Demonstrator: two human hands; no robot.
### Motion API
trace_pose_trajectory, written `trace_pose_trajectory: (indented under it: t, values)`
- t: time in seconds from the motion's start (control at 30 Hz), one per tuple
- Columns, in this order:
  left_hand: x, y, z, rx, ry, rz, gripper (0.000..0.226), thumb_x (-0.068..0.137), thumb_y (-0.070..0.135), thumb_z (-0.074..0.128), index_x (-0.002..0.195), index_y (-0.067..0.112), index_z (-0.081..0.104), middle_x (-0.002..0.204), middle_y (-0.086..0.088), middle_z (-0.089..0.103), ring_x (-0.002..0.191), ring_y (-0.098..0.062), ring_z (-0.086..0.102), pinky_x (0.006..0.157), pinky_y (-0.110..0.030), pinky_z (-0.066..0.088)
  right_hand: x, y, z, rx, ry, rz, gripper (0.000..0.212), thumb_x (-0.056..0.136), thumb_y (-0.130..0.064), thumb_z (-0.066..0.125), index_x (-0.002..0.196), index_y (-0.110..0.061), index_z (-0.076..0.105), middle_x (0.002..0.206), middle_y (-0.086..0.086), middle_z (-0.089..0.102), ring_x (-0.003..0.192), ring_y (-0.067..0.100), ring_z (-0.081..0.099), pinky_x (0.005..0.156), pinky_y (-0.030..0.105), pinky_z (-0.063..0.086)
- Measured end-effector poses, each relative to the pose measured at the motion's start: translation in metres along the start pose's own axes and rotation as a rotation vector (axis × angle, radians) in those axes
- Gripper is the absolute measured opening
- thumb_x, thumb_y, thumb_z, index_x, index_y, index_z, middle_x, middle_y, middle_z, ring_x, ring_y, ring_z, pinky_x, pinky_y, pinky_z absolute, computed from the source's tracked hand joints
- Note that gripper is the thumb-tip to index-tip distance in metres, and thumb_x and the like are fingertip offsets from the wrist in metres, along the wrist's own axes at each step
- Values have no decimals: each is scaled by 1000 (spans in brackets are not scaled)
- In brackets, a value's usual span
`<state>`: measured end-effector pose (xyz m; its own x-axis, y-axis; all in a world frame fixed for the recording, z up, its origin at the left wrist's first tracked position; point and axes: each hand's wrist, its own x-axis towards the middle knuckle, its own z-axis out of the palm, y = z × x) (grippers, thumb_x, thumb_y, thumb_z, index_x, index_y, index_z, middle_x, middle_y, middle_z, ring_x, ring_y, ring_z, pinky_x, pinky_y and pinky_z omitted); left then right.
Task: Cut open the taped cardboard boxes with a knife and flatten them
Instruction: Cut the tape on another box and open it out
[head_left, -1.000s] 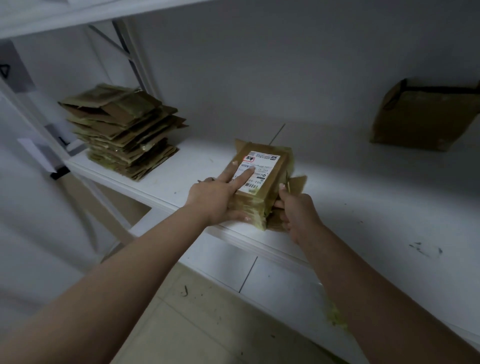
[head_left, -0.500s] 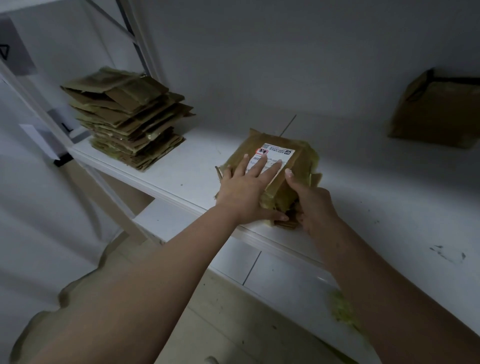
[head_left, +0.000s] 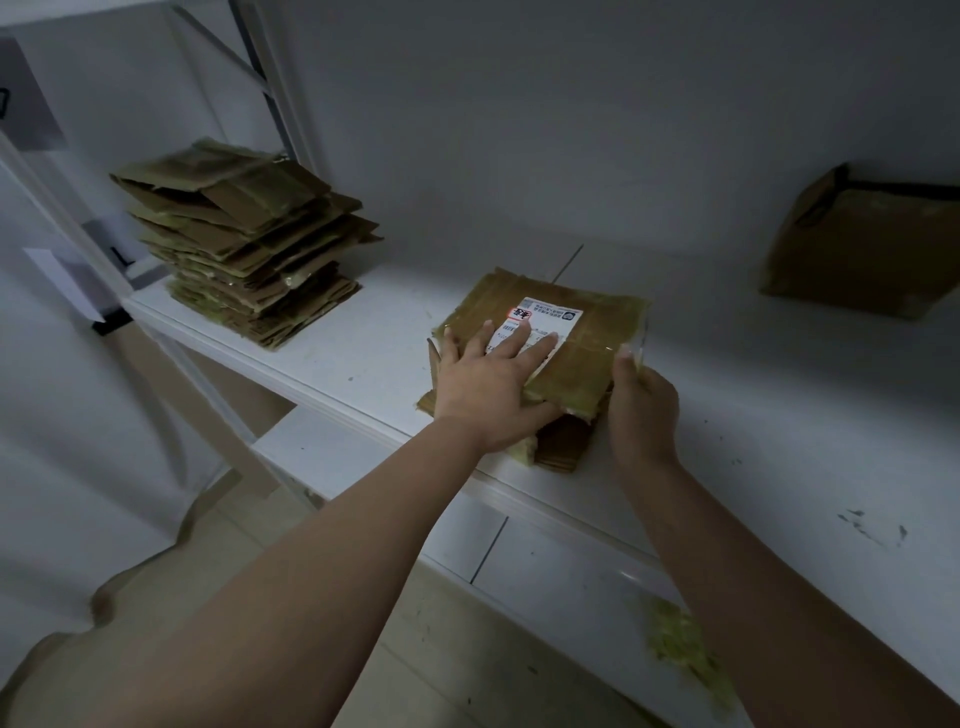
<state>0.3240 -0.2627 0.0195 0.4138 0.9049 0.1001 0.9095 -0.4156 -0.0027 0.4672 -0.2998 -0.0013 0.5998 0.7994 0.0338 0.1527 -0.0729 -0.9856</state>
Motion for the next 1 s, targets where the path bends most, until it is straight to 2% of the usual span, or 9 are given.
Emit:
trace_pose_trajectory:
  t: [0.2,0.3,0.43,0.5,0.6,0.73,0.8,0.9,1.0]
  values:
    - [-7,-4,-2,-60,2,15,72,80,67,33,148,50,17,160,14,16,148,-28,8,113,-63,-5,-2,14,-14,104,48,140,43,99,-33,37,66,-20,62,61,2,64,65,24,61,75,45,50]
    - [-11,-30,-13,-148,-73,113,79,69,64,28,146,52,17,159,18,14,149,-26,1,112,-65,-1,0,16,-22,152,33,152,27,93,-19,45,88,-11,69,71,4,64,67,22,58,70,40,48]
    - [-17,-84,-15,-274,-15,229,62,86,48,47,143,55,24,162,3,11,149,-32,-5,112,-68,11,-6,19,-29,-22,58,101,22,94,-19,50,103,-13,69,97,7,67,89,24,61,75,33,47]
    - [-27,-94,-9,-370,139,153,59,88,42,59,143,45,38,161,-5,16,149,-32,7,114,-60,21,-12,19,-26,-55,2,111,20,90,-18,58,108,-12,66,99,5,66,91,23,61,73,30,46]
    - [-45,-83,3,-557,230,-53,79,81,31,75,149,30,34,160,-2,20,147,-20,19,115,-48,29,-19,18,-16,-107,-95,102,36,81,-20,72,114,-13,60,99,1,63,91,20,60,77,29,46]
    - [-60,-62,21,-730,428,-185,93,72,46,73,150,19,28,153,-3,31,141,-17,28,113,-39,32,-20,15,-5,-86,-88,30,50,73,-28,79,116,-16,57,104,-3,63,93,18,59,76,27,44]
    - [-63,-52,28,-799,501,-228,99,68,48,77,149,20,27,151,-6,29,139,-13,25,111,-20,27,-19,14,-2,-53,-73,22,53,73,-29,78,120,-17,56,106,-4,62,95,16,58,78,28,45]
    - [-62,-36,37,-790,575,-223,89,70,21,86,144,20,35,150,-12,25,133,0,23,100,5,18,-18,14,3,16,-34,53,57,75,-27,77,125,-17,51,110,-3,59,96,16,57,80,30,46]
    - [-55,-24,44,-756,622,-275,64,73,12,82,129,17,52,149,-9,28,131,-2,27,103,-2,26,-20,12,12,25,-12,63,52,76,-25,74,123,-20,51,110,-4,59,95,16,55,82,31,44]
